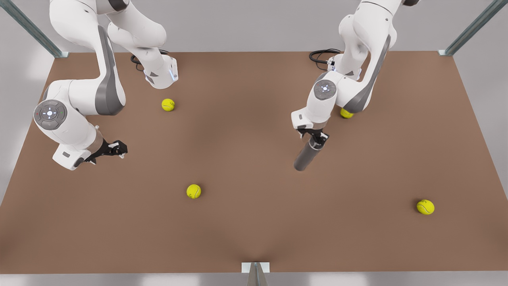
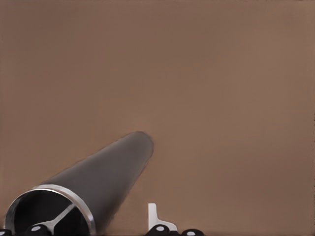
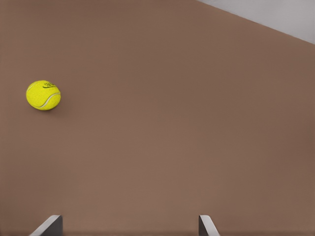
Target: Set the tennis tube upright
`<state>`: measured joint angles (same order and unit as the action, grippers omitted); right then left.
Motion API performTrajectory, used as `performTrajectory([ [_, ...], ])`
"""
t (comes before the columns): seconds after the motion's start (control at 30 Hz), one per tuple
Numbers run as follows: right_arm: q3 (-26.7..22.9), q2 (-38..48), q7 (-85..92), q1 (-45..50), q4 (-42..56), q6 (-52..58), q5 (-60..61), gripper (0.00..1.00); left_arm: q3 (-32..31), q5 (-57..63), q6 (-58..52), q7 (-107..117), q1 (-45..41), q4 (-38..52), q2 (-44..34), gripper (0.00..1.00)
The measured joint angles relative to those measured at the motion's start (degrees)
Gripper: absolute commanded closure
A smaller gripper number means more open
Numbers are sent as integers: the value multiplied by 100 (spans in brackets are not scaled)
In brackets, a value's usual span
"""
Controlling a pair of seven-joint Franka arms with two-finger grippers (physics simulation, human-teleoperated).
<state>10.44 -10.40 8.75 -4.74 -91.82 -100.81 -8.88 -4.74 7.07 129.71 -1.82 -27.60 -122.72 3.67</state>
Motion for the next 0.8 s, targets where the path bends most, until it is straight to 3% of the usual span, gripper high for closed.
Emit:
performTrajectory([
  [0.47,0,-34,6,-1,-5,-5,0,0,-13,18,-673,557,-206,300,-573,0],
  [0.63,0,-24,7,4,8,12,-1,0,-18,-208,-1568,677,11,1926,-685,0],
  [0.8,0,-24,8,-9,9,25,-2,0,-24,-531,-2187,754,1037,2425,-681,0],
])
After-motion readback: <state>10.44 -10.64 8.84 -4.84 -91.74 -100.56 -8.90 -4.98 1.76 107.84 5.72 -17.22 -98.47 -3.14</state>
